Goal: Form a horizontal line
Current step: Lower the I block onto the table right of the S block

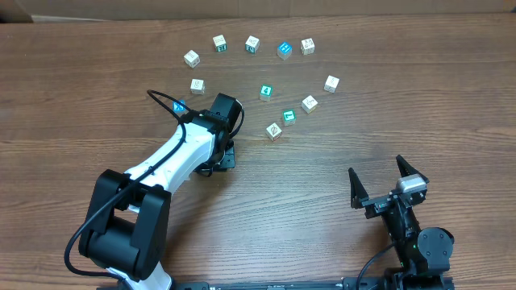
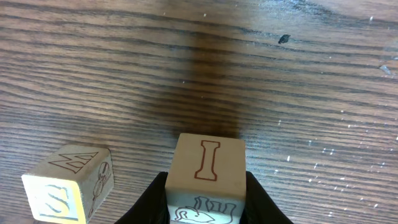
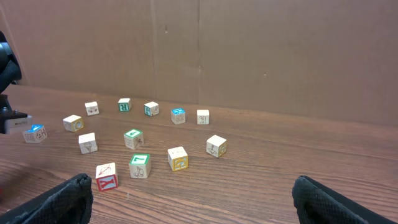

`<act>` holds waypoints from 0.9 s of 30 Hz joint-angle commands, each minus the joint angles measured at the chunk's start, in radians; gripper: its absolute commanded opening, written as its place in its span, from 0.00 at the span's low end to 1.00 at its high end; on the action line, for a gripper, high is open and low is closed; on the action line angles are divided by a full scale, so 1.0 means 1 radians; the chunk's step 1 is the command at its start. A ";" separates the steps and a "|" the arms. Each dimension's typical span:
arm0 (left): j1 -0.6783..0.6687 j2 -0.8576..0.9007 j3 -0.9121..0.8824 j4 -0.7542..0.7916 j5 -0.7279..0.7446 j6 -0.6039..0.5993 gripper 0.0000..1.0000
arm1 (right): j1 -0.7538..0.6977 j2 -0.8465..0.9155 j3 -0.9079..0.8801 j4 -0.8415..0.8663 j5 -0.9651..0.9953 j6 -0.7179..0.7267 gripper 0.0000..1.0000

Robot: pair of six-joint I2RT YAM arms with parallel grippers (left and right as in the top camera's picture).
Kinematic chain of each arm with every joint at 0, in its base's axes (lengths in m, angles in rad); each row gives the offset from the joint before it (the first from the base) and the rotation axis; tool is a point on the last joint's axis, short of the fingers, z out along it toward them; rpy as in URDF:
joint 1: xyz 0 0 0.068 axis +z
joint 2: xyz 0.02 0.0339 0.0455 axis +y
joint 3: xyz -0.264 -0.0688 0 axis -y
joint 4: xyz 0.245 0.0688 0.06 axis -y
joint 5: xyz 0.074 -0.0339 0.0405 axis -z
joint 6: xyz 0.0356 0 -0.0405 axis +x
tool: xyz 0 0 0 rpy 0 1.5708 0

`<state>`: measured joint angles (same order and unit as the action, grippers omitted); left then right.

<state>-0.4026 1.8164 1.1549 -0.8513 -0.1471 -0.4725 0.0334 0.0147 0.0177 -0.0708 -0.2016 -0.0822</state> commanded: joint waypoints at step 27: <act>-0.004 0.009 -0.008 -0.041 0.011 -0.014 0.15 | -0.002 -0.012 -0.010 0.005 0.009 0.003 1.00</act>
<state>-0.4026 1.8164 1.1542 -0.8886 -0.1429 -0.4725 0.0334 0.0147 0.0177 -0.0708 -0.2016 -0.0826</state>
